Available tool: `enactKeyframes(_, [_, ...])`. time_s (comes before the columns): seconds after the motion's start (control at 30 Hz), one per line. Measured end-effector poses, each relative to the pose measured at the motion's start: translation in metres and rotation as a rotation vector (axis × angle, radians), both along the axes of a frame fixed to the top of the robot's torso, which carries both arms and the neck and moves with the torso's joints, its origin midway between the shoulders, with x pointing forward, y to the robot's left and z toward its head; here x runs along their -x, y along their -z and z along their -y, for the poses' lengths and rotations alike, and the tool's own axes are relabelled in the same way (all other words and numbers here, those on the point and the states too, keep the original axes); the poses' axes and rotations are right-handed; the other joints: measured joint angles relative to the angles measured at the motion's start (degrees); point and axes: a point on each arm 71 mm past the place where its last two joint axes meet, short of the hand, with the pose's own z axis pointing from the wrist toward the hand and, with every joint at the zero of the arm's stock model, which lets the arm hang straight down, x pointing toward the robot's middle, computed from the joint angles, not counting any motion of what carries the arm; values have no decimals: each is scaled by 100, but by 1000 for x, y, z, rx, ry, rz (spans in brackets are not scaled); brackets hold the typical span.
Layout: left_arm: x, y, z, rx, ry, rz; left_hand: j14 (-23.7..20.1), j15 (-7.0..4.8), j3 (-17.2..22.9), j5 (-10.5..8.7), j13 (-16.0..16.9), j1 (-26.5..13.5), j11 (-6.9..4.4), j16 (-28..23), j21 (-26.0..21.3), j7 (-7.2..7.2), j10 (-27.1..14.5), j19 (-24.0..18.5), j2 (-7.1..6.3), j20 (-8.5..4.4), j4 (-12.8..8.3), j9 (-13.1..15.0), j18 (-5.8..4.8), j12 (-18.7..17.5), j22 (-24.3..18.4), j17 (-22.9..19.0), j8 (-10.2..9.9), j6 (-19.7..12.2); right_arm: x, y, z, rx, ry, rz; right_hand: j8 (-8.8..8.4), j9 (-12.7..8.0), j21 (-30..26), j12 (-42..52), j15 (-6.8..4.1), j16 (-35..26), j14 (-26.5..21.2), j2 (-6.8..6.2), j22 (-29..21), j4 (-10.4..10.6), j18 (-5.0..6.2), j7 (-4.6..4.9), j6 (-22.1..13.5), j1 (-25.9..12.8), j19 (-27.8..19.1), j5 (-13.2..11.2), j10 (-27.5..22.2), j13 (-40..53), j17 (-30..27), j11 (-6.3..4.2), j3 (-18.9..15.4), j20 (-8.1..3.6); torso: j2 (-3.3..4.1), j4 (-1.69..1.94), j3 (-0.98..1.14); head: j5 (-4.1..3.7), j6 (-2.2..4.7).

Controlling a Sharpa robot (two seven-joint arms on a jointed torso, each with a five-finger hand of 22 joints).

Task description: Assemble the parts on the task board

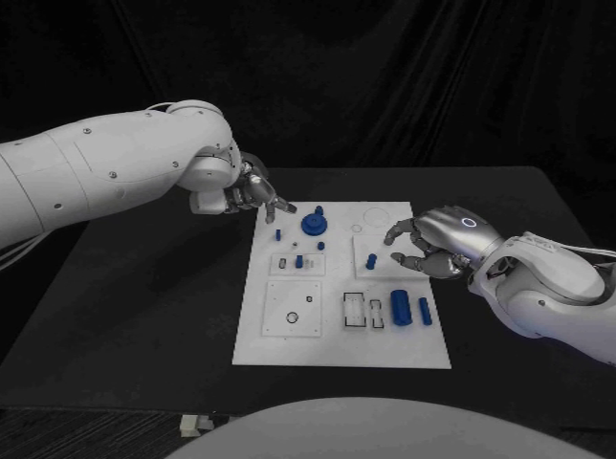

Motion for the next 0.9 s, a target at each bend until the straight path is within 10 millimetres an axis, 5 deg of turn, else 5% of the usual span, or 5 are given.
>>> enactKeyframes(0.13, [-11, -4, -8, 1, -47, 10, 0, 0, -77, 21, 0, 87, 0, 0, 22, 8, 0, 0, 31, 0, 63, 416, 0, 0, 0, 0, 345, -284, 1, -1, 0, -3, -1, 1, 0, 0, 0, 0, 0, 0, 0, 0, 0, 0, 0, 0, 0, 0, 0, 0, 0, 0, 0, 0, 0, 0, 1, 2, 2, -37, 0])
enactKeyframes(0.4, [-26, 3, -22, -2, -121, 5, 0, 0, -115, 21, 0, 150, 0, 0, 22, 49, 0, 0, 94, 0, 101, 347, 0, 0, 0, 0, 225, -407, 4, -3, 2, -12, -1, 3, 0, 0, 45, 0, 0, 0, 0, 0, -1, 17, 0, 21, 21, 0, 0, 23, -1, 0, 0, -1, 16, 0, 2, 2, 4, -61, 0])
enactKeyframes(0.9, [-41, 38, -21, 33, -168, -9, 2, 3, -138, 46, 0, 366, 7, 0, 22, 113, 5, 0, 98, 1, 77, 213, 0, 0, 0, 0, 71, -538, 6, -4, -1, -26, -3, 1, 0, -13, 72, 0, 0, 0, 0, 0, -2, 16, 0, 21, 21, 0, 0, 23, -1, 0, 0, -1, 16, 0, 22, 9, -3, 21, 0])
